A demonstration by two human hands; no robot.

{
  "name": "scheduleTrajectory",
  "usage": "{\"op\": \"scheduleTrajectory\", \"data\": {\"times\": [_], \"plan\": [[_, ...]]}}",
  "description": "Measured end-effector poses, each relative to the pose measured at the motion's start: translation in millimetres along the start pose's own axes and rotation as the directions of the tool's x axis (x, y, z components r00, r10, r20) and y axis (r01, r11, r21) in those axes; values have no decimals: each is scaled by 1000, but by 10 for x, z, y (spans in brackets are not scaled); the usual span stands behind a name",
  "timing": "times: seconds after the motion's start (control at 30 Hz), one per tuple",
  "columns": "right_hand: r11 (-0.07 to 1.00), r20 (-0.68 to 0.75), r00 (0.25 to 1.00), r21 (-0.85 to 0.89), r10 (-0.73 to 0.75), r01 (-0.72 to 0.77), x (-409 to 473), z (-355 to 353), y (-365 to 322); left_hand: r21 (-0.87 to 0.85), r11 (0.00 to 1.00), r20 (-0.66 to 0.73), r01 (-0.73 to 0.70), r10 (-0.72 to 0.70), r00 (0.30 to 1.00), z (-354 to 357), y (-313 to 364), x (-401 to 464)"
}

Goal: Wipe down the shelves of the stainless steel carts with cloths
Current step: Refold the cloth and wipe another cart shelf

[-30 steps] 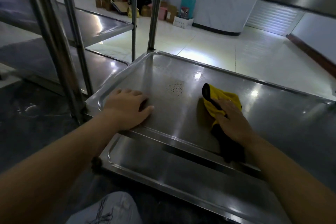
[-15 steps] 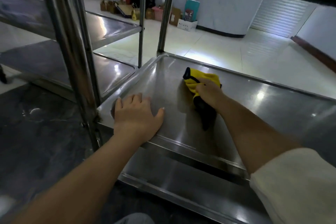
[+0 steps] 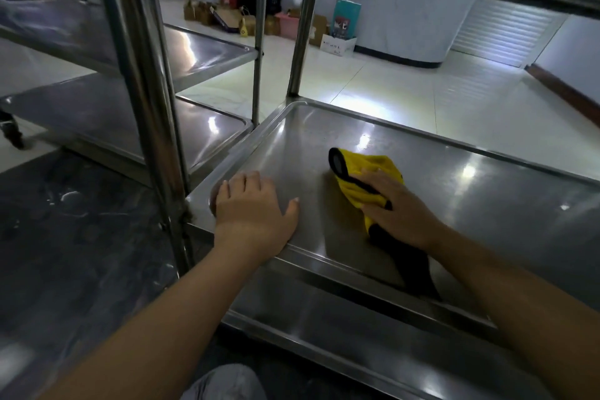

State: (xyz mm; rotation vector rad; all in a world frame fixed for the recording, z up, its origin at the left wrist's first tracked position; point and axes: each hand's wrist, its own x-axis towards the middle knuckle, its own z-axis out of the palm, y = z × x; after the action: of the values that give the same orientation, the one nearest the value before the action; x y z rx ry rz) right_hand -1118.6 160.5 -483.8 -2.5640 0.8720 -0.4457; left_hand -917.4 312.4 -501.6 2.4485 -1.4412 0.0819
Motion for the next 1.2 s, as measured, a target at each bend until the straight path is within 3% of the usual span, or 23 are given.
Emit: {"op": "scheduleTrajectory", "data": {"times": [0.23,0.3,0.4,0.57,0.67,0.8,0.87,0.97,1.1,1.2], "plan": [[973,-112,967,1,229,-231,1177,213,-137,-44,999,-68,7,-10,998,35,7,18],[968,-88,964,21,251,-250,1409,346,-288,-97,995,-103,23,-33,994,46,13,36],[980,36,985,102,171,-174,1529,537,-560,-138,990,-128,35,-52,990,70,-3,68],[968,93,994,240,52,-73,919,439,-591,-227,973,-129,50,-81,988,52,-23,57],[981,119,993,192,4,-27,330,205,-367,-246,969,-133,35,-70,989,38,-40,37],[960,-18,982,214,187,-179,-129,7,-121,-250,968,-171,33,-78,982,29,-5,-17],[962,-50,970,145,239,-230,-62,62,-175,-239,970,-195,39,-87,977,24,9,-23],[992,-38,993,58,111,-108,235,265,-523,-229,972,-219,44,-96,971,10,15,-13],[993,81,996,117,-35,25,542,546,-952,-302,951,-231,60,-134,964,22,-24,14],[979,169,982,201,-78,43,373,443,-819,-346,938,-179,24,-91,980,7,-59,37]]}}
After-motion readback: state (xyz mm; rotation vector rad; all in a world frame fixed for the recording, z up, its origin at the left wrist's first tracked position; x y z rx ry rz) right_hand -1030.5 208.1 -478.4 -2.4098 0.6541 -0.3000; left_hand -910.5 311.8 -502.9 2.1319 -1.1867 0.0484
